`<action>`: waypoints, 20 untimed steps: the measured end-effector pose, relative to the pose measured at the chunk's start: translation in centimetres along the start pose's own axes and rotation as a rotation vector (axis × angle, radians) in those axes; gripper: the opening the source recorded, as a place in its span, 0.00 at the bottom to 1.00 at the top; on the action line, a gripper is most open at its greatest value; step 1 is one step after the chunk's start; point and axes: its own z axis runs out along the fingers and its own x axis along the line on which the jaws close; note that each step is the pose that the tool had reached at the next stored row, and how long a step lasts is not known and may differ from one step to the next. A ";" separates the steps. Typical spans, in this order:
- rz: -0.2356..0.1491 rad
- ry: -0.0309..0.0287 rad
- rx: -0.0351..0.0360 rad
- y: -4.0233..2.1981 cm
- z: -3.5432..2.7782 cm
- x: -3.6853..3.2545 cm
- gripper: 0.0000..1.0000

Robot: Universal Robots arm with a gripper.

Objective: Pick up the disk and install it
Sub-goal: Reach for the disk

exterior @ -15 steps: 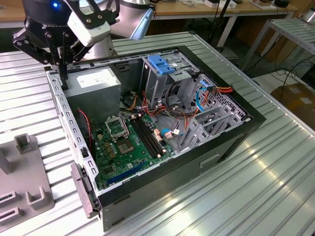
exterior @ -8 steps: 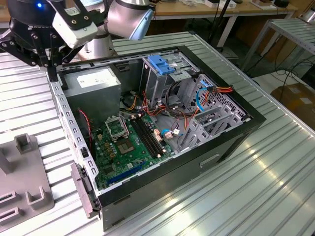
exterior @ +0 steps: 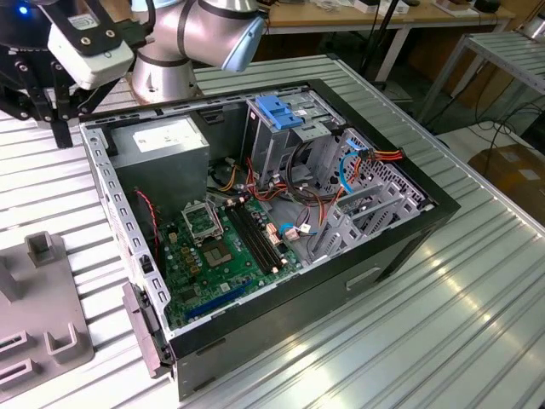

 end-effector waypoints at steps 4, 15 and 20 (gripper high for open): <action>0.000 0.0015 0.0000 -0.07 0.06 0.92 0.10; 0.000 0.0036 0.0001 -0.21 0.33 5.86 0.10; 0.000 0.0035 0.0010 0.55 0.88 8.84 0.10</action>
